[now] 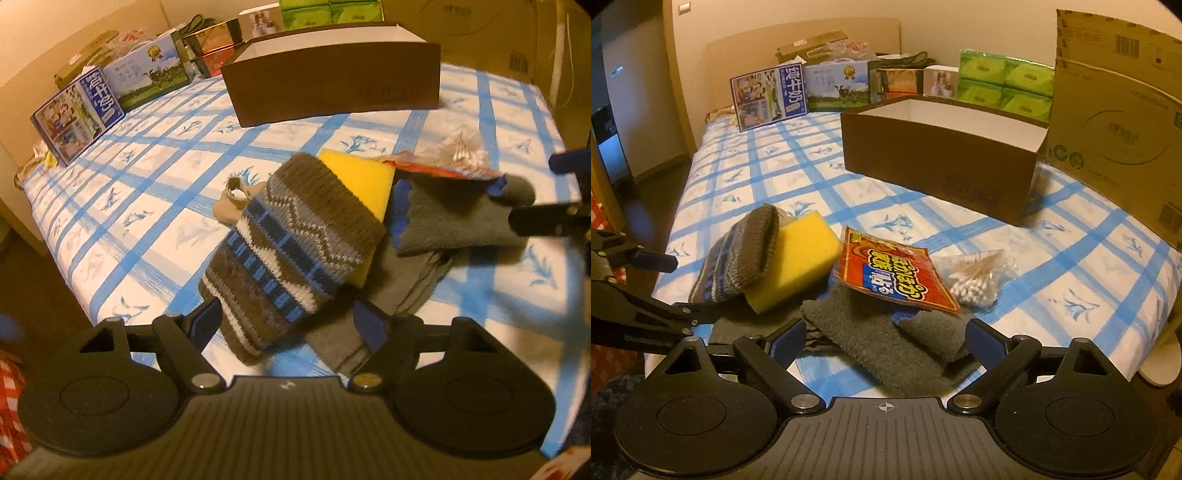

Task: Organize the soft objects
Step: 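Grasp the striped knit sock with the left gripper while the right grasps the heat-pad packet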

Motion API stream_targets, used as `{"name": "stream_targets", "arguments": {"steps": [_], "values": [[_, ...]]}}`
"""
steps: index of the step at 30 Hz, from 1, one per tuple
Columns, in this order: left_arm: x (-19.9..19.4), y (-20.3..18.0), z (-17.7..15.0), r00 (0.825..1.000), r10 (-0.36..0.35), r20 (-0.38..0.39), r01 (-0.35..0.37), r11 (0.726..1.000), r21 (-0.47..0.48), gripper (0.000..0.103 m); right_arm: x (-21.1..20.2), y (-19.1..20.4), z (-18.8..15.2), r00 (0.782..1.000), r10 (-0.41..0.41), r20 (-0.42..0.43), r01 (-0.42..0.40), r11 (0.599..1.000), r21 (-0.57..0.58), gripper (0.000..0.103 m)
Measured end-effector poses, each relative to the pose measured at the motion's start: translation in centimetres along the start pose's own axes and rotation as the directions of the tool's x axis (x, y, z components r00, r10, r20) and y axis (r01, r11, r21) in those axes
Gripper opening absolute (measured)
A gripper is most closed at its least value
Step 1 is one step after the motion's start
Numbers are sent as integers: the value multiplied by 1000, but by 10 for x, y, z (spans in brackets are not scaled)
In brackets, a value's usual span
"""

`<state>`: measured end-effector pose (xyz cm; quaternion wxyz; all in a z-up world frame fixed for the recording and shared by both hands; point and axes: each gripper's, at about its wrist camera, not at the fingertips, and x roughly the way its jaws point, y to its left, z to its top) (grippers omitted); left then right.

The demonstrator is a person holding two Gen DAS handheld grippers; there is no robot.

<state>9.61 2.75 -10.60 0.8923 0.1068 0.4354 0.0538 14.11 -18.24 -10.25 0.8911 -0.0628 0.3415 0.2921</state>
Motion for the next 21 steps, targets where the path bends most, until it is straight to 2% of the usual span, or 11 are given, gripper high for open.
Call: {"name": "stream_targets", "arguments": {"steps": [9, 12, 18, 20, 21], "values": [[17, -4, -2, 1000, 4, 31, -6, 999, 52, 71, 14, -4, 1, 1000, -2, -16, 2, 1000, 6, 93], [22, -5, 0, 999, 6, 46, -9, 997, 73, 64, 17, -3, 2, 1000, -6, -10, 6, 1000, -7, 93], [30, 0, 0, 998, -20, 51, 16, 996, 87, 44, 24, 2, 6, 1000, -5, -1, 5, 999, -45, 93], [28, 3, 0, 997, -33, 66, 27, 996, 89, 25, 27, 4, 7, 1000, -10, 0, 10, 998, -67, 92], [26, 5, 1, 997, -34, 69, 28, 996, 88, 19, 29, 6, 8, 1000, -12, 1, 12, 997, -77, 92]]}}
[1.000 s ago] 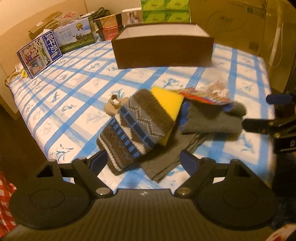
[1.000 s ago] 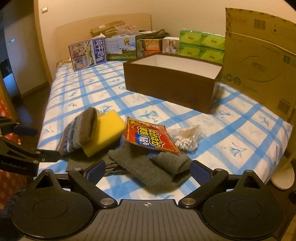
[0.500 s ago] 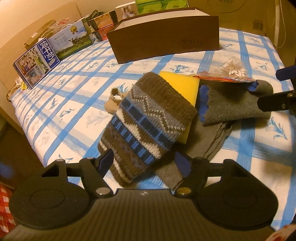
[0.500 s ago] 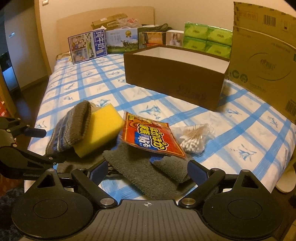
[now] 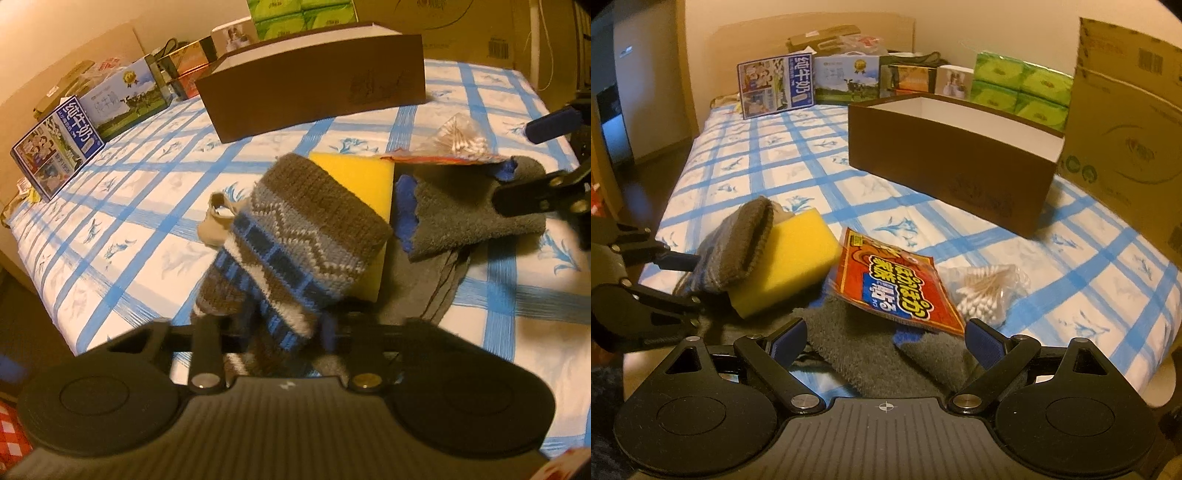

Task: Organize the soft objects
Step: 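Grasp the striped knit sock with the left gripper while the right grasps the heat-pad packet, then carry the striped sock and heat-pad packet into the brown box with both grippers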

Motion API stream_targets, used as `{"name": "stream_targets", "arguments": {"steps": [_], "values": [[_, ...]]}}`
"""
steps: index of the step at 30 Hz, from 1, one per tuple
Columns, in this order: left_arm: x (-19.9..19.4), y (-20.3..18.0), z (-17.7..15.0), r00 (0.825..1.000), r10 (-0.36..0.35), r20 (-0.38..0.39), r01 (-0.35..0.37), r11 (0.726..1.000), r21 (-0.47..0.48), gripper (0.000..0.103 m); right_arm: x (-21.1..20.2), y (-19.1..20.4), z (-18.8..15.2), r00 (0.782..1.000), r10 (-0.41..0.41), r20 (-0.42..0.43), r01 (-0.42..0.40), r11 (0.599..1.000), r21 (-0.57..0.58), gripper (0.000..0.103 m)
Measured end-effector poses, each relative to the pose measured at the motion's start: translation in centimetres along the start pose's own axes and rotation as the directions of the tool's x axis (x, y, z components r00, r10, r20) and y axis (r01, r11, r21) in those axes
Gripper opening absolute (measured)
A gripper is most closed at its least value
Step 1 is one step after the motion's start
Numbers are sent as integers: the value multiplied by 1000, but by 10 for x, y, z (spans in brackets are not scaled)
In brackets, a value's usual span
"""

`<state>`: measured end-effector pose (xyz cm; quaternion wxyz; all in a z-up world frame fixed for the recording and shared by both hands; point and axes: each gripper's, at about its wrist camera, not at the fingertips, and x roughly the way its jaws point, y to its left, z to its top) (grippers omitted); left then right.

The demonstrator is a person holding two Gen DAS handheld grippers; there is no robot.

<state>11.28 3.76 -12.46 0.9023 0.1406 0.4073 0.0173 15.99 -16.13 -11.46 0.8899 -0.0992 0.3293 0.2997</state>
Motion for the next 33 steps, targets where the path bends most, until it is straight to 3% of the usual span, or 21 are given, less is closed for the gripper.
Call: {"name": "stream_targets", "arguments": {"steps": [1, 8, 14, 16, 18, 21, 26, 33], "values": [[-1, 2, 0, 1000, 3, 1, -3, 1000, -7, 11, 2, 1, 1, 1000, 0, 2, 0, 1000, -9, 92], [-16, 33, 12, 1000, -27, 2, 27, 993, -114, 10, 17, 9, 11, 999, -23, 30, 25, 997, -80, 86], [-21, 53, 24, 999, -49, 0, 48, 977, -209, 9, 37, 14, 15, 998, -59, 21, 62, 987, -152, 54], [-21, 55, 27, 999, -50, -6, 48, 974, -221, 9, 41, 14, 14, 997, -70, 21, 73, 983, -167, 41], [-20, 55, 28, 999, -50, -16, 45, 972, -231, 9, 43, 14, 13, 997, -75, 28, 79, 980, -182, 20], [-20, 57, 29, 998, -52, -21, 46, 969, -244, 9, 41, 12, 13, 992, -117, 47, 124, 971, -203, 9], [-29, 58, 33, 999, -44, -10, 40, 967, -250, 9, 21, 4, 25, 981, -136, 138, 158, 974, -165, 1], [-53, 62, 40, 999, -40, 21, 44, 962, -270, 9, -18, -19, 49, 981, -95, 166, 96, 995, 8, 1]]}}
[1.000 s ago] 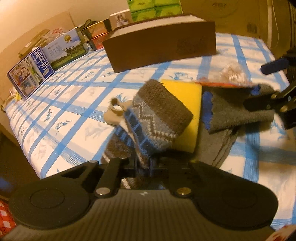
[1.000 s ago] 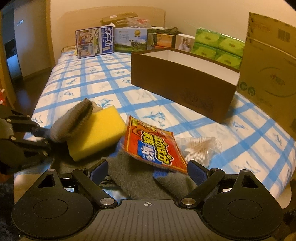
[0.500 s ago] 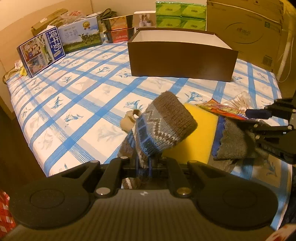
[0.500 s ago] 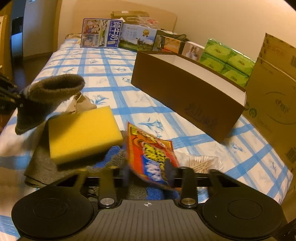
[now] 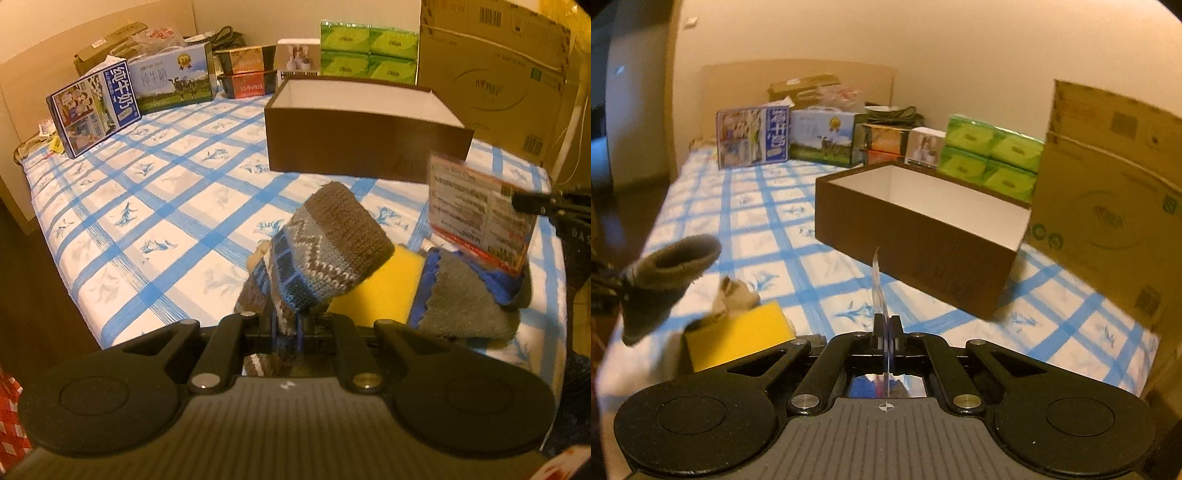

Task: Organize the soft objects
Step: 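Carry the striped sock and heat-pad packet into the brown box with both grippers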

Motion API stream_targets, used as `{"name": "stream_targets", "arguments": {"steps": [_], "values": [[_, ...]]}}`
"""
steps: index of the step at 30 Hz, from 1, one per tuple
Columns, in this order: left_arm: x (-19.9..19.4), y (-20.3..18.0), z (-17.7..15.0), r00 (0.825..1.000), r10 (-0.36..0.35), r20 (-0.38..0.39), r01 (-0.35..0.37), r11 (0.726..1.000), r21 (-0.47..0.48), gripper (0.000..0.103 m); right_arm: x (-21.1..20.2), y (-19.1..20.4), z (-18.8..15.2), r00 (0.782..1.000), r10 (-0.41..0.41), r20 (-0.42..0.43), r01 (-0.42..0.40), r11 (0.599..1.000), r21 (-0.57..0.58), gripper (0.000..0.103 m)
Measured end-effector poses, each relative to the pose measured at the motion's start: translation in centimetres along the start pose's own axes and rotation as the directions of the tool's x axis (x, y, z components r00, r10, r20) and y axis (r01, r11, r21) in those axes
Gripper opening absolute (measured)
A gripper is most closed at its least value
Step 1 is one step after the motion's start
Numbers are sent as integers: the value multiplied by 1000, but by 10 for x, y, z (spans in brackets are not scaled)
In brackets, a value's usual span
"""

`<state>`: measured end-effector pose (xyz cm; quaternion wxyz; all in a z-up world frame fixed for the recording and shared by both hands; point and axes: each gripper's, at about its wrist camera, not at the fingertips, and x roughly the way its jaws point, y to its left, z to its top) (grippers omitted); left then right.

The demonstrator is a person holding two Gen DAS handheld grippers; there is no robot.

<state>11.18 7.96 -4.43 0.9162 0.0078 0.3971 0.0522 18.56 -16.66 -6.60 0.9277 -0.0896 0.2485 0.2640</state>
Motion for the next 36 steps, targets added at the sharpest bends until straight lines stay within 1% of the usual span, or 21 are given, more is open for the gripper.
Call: {"name": "stream_targets", "arguments": {"steps": [3, 5, 8, 10, 14, 16, 18, 21, 23, 24, 25, 27, 30, 36], "values": [[-11, -2, 1, 1000, -10, 8, 10, 1000, -10, 9, -9, -8, -1, 999, 7, -38, -5, 998, 62, 1], [-15, -4, 2, 1000, -13, 4, 13, 1000, -14, 9, -10, -11, -6, 998, 7, -65, -2, 997, 73, 1], [-16, -8, 2, 1000, -14, -12, 14, 1000, -21, 9, -3, -16, -14, 995, -13, -102, 23, 995, 96, 1], [-15, -10, 3, 999, -19, -28, 18, 999, -29, 9, 0, -21, -18, 994, 7, -107, 4, 994, 110, 2], [-11, -17, 6, 999, -14, -50, 12, 999, -32, 9, 12, -25, -21, 990, 16, -137, -4, 996, 87, 5], [-9, -19, 9, 998, -20, -58, 18, 999, -35, 9, 19, -28, -23, 985, 45, -169, -32, 996, 79, 7], [-3, -19, 12, 997, -24, -73, 21, 999, -40, 9, 25, -31, -25, 981, 67, -180, -51, 995, 89, 7], [5, -19, 17, 995, -32, -92, 28, 999, -46, 9, 34, -30, -27, 976, 86, -199, -74, 995, 67, 7], [9, -17, 23, 995, -36, -94, 31, 998, -48, 9, 35, -30, -27, 978, 92, -186, -83, 995, 55, 7], [11, -16, 27, 995, -40, -94, 36, 998, -52, 9, 34, -29, -25, 980, 98, -172, -91, 995, 48, 5], [13, -14, 31, 995, -44, -93, 39, 998, -55, 9, 33, -28, -23, 982, 102, -159, -97, 995, 37, 3], [17, -12, 41, 995, -47, -90, 42, 998, -55, 9, 29, -27, -14, 986, 99, -131, -99, 995, 9, 2], [24, -9, 60, 995, -60, -76, 56, 997, -52, 9, 20, -32, 4, 988, 129, -85, -127, 991, 27, 2], [36, -10, 111, 996, -86, -23, 86, 996, -19, 9, 11, -47, 51, 990, 141, 6, -141, 989, 53, 2]]}}
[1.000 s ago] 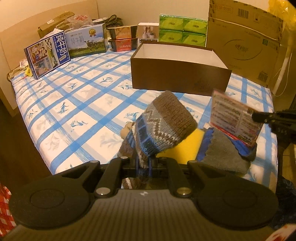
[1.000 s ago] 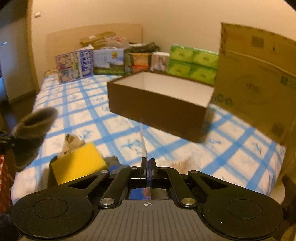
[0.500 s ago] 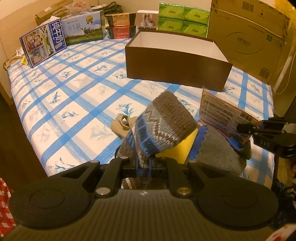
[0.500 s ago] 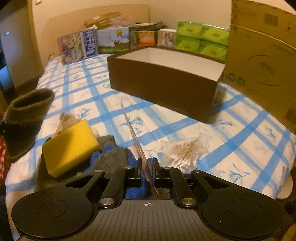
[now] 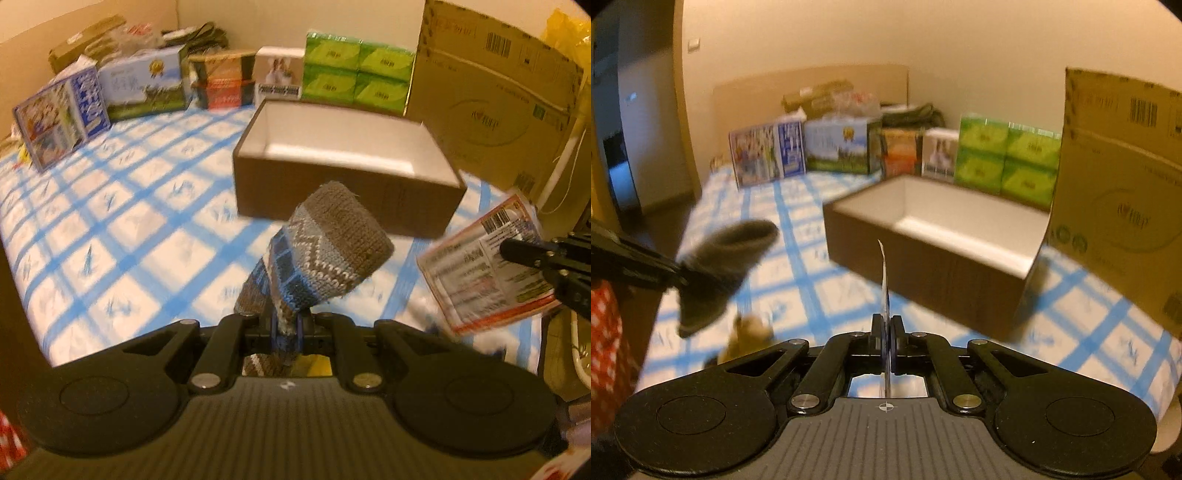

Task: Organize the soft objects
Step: 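Carry the striped sock and heat-pad packet into the brown box with both grippers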

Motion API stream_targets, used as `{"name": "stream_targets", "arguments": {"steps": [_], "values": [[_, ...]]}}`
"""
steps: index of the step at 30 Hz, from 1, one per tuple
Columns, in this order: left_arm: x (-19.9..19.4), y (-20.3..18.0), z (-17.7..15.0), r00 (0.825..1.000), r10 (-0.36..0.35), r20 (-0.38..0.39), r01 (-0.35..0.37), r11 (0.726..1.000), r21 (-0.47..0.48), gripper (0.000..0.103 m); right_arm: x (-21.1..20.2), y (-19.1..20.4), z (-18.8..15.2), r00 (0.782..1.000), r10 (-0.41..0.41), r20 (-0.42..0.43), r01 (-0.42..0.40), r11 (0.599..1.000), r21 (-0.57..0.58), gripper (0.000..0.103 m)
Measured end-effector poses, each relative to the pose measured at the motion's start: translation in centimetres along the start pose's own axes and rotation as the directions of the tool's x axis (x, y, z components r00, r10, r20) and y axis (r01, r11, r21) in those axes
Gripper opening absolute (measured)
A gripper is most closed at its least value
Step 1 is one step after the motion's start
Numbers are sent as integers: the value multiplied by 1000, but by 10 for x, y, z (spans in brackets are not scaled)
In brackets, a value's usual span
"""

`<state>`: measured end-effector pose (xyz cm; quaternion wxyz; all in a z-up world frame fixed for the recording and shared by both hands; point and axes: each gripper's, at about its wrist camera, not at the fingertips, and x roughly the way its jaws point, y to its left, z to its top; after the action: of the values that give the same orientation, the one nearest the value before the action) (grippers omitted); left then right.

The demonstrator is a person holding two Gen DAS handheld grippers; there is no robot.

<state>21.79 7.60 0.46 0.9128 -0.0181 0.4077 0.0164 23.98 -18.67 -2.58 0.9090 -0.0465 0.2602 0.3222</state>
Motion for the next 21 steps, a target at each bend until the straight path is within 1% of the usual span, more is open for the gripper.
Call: {"name": "stream_targets", "arguments": {"steps": [4, 7, 12, 17, 21], "values": [[8, -5, 38, 999, -19, 43, 18, 999, 33, 9, -1, -8, 33, 998, 1, 59, 0, 1000, -25, 2], [16, -10, 70, 997, -27, 73, 23, 998, 57, 9, 2, -17, 55, 997, 13, 82, -11, 1000, -22, 2], [34, -20, 118, 994, -32, 108, 20, 994, 112, 9, 11, -34, 94, 988, -20, 151, 29, 998, -58, 2], [66, -33, 161, 993, -42, 106, 25, 987, 157, 9, 27, -52, 125, 976, -69, 208, 85, 994, -69, 2], [97, -44, 183, 996, -46, 80, 31, 983, 180, 9, 54, -66, 141, 973, -102, 208, 118, 991, -66, 2]]}}
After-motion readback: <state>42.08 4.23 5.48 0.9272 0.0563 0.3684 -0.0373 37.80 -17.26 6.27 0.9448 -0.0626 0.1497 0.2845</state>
